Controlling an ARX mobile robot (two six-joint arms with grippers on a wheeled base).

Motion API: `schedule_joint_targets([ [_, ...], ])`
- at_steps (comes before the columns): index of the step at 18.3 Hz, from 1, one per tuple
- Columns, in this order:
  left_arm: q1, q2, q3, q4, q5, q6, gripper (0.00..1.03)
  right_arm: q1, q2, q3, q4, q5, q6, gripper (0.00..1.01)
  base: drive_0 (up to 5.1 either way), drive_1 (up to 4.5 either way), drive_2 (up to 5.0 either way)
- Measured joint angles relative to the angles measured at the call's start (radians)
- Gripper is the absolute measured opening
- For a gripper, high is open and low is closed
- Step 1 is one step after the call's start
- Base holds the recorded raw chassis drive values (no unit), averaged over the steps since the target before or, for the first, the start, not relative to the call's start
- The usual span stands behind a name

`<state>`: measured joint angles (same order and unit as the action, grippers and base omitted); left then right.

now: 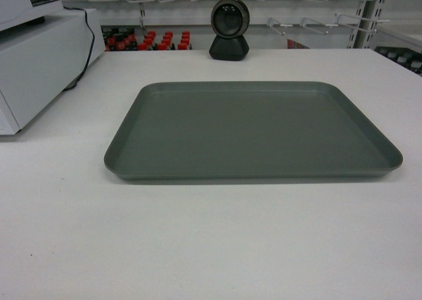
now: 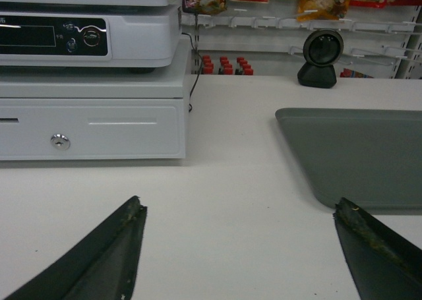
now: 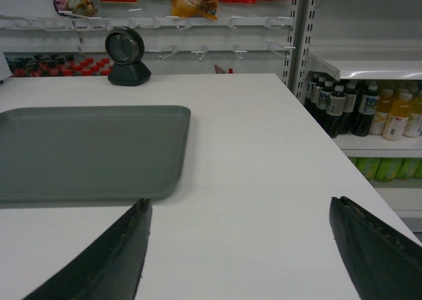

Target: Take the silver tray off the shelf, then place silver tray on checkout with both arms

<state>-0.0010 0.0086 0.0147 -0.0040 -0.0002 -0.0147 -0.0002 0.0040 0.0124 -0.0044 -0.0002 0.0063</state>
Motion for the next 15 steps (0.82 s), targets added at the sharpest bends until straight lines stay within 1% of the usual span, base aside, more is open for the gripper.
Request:
schedule_joint_targets([
  [1,0.0,0.0,0.0,0.0,0.0,0.0,0.98,0.0,0.0,0.0,0.0,0.0,0.0,0.93,0.0,0.0,0.0],
  [2,0.0,0.0,0.0,0.0,0.0,0.001,1.0,0.0,0.0,0.0,0.0,0.0,0.0,1.0,0.0,0.0,0.0],
  [3,0.0,0.0,0.0,0.0,0.0,0.001,0.98,0.0,0.0,0.0,0.0,0.0,0.0,0.99,0.0,0.0,0.0],
  [4,0.0,0.0,0.0,0.0,0.0,0.001,0.97,0.0,0.0,0.0,0.0,0.0,0.0,0.99,0.0,0.0,0.0],
  [6,0.0,0.0,0.0,0.0,0.0,0.001,0.98,0.0,0.0,0.0,0.0,0.0,0.0,0.97,0.0,0.0,0.0],
  [13,0.0,0.0,0.0,0.0,0.0,0.001,0.98,0.0,0.0,0.0,0.0,0.0,0.0,0.98,0.0,0.0,0.0],
  [14,0.0,0.0,0.0,0.0,0.0,0.001,0.98,0.0,0.0,0.0,0.0,0.0,0.0,0.98,0.0,-0.87,0.9],
  [15,0.0,0.0,0.0,0.0,0.0,0.001,0.98,0.0,0.0,0.0,0.0,0.0,0.0,0.98,0.0,-3.65,3.7],
])
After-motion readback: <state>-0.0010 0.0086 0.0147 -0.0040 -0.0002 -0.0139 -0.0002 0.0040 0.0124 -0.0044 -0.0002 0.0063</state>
